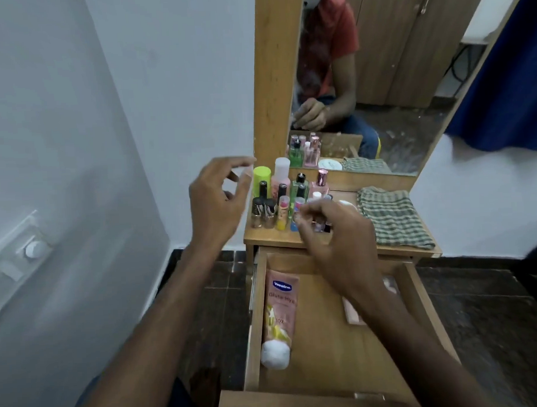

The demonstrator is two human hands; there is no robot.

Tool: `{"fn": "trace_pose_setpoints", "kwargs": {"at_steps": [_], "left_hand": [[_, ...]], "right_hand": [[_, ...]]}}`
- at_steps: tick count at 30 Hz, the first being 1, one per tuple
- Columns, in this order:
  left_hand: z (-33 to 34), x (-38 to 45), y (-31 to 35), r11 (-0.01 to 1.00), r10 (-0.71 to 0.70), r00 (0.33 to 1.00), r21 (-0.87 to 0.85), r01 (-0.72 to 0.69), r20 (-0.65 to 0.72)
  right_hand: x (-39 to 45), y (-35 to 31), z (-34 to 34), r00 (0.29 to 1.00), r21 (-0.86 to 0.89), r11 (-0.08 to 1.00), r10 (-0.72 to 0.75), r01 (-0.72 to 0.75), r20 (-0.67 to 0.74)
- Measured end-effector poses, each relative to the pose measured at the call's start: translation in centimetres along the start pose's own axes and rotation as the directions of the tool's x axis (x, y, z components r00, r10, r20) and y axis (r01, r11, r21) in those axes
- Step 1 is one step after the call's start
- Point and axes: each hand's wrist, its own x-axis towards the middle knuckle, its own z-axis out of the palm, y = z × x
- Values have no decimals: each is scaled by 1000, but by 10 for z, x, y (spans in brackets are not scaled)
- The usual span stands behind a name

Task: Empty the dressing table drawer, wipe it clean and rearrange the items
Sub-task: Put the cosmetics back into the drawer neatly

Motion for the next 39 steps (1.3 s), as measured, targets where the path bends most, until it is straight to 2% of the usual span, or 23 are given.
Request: {"fn": "trace_pose_setpoints", "kwargs": {"at_steps": [2, 6, 8, 10, 13, 15, 19, 22, 26, 28, 32, 35, 37, 39], "left_hand": [[1, 16, -19, 998, -4, 997, 56, 0, 71], [5, 23, -42, 983, 34, 956, 165, -85, 291], [6, 21, -48, 976, 38, 948, 193, -104, 316], [7, 20, -52, 985, 38, 953, 147, -85, 302], [13, 20, -55, 993, 39, 955, 98, -71, 294], [18, 20, -57, 998, 6, 962, 62, -24, 273], [29, 20, -58, 983, -146, 974, -85, 162, 173], [38, 21, -56, 950, -239, 964, -179, 257, 117], [31, 28, -42, 906, -309, 945, -337, 257, -110], [15, 34, -29, 906, -284, 946, -365, 213, -153], [-20, 22, 11, 936, -170, 985, -317, 150, -38], [-35, -3, 44, 938, -148, 980, -296, 181, 129], [-35, -25, 60, 939, -167, 928, -234, 253, 332], [-27, -49, 69, 941, -208, 838, -131, 313, 505]], "right_hand": [[39, 0, 2, 999, -50, 998, -38, 37, -10], [98, 11, 17, 991, -200, 976, -59, 82, 118], [112, 19, 23, 982, -241, 967, -37, 83, 188], [119, 25, 26, 971, -206, 976, -22, 73, 237], [126, 31, 31, 976, -142, 987, -42, 74, 216], [133, 34, 35, 980, -150, 985, -50, 80, 190], [142, 37, 38, 984, -178, 982, -31, 63, 174], [145, 33, 38, 996, -146, 987, -57, 67, 71], [147, 20, 24, 985, -131, 989, -94, 75, -145], [142, 9, 6, 969, -56, 996, -85, 74, -232], [105, -19, -38, 952, 174, 982, -18, 74, -305], [63, -22, -59, 971, 256, 966, 41, 21, -235], [35, -10, -63, 978, 284, 958, 99, -45, -182], [7, 8, -60, 974, 290, 947, 180, -135, -135]]}}
